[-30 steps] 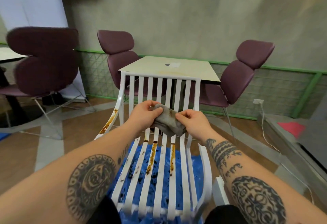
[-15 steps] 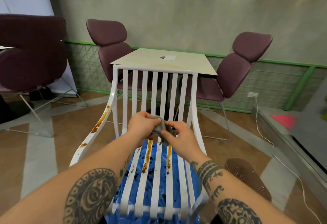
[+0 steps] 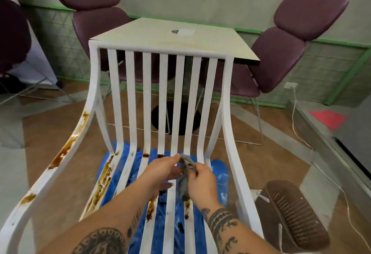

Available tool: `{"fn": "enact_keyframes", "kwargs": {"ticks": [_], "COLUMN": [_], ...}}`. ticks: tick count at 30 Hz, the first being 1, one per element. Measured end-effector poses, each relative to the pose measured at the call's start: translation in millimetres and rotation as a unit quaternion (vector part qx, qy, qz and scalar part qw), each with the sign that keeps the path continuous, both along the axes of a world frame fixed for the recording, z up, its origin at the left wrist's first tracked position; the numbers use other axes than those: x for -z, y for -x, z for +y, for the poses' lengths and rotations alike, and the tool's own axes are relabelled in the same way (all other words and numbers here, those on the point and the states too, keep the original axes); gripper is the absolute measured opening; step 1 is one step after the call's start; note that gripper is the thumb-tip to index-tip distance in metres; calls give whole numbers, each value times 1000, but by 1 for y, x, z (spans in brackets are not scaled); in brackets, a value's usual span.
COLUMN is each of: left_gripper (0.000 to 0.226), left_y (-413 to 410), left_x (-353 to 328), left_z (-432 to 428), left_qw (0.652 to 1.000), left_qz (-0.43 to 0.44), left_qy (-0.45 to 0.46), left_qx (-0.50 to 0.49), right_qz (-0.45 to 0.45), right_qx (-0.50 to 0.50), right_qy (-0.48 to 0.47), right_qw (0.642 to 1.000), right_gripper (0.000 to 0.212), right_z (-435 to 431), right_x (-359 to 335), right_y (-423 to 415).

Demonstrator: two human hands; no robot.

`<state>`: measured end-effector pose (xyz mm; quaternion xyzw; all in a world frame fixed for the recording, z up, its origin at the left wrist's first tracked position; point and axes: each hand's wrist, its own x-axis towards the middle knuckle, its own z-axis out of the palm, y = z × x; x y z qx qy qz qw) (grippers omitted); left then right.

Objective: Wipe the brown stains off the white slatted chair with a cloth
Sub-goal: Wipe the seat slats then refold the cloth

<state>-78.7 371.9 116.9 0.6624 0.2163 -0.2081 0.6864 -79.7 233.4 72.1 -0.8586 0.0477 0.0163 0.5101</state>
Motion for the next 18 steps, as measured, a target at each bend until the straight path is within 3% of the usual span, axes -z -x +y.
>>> {"fn": "enact_keyframes", "kwargs": {"ticks": [3,6,9,12,15,18], "left_gripper": [31,31,27,34,42,47], "left_y": [-27,-51,-77,-98,-112,-119], "left_x": [34,65,94,117,134,142], "left_z": [2,6,16,20,17,15], "left_qw": [1000,994,977,951,932,906], "left_qz": [-12,-49,-84,-100,-90,-82], "left_qy": [26,-62,-187,-293,-343,-401], "left_qx": [-10,-75,-64,4,71,104], "right_qz": [61,72,68,43,4,12], "right_qx": [80,143,156,109,4,-61], "right_qy": [-56,-63,-1,75,174,234], "right_qw": [993,985,985,990,985,970], "right_gripper": [17,12,21,24,38,36], "right_z": [-5,-15,-20,-18,-10,-1], "right_x": [14,34,61,76,97,109], "right_y": [-47,-92,-125,-140,-150,-159]}}
